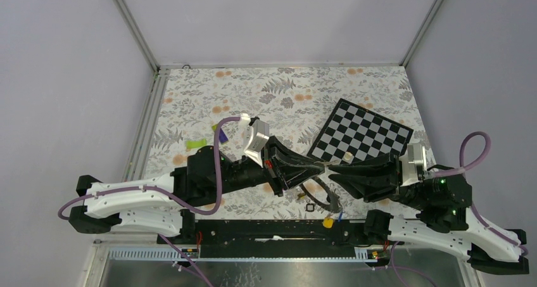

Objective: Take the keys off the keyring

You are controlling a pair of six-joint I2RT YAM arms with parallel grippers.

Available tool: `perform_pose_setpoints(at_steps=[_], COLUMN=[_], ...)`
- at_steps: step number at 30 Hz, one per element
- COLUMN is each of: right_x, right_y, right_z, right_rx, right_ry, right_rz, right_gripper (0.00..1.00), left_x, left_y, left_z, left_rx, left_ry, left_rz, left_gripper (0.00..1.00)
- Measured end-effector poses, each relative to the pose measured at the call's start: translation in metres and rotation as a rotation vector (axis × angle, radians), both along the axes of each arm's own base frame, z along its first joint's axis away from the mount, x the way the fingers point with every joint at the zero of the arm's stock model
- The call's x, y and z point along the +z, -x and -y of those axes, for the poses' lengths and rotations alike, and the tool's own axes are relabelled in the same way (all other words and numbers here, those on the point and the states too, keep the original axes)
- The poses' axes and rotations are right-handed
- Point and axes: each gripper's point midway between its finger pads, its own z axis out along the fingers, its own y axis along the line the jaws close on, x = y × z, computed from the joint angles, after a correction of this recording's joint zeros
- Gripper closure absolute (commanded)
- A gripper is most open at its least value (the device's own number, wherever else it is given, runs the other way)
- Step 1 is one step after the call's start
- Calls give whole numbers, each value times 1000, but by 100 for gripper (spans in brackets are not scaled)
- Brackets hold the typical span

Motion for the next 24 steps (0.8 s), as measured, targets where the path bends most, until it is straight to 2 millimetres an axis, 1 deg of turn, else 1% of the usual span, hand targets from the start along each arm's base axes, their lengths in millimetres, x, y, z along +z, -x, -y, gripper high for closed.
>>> perform_pose_setpoints(at_steps=[5, 12, 24], right_x=[-3, -13, -14], right_y=[0, -2, 0], right_z=[-1, -7, -13], right_rx=[1, 3, 26], right_ry=[7, 35, 42], right_rz=[-5, -20, -24], right_gripper=[74, 74, 74], left_x=[1, -3, -3], left_y=[0, 0, 0], left_z=[0, 3, 4], left_rx=[0, 0, -2], left_ry=[5, -5, -8], left_rz=[1, -1, -1], left_gripper=[100, 100, 100])
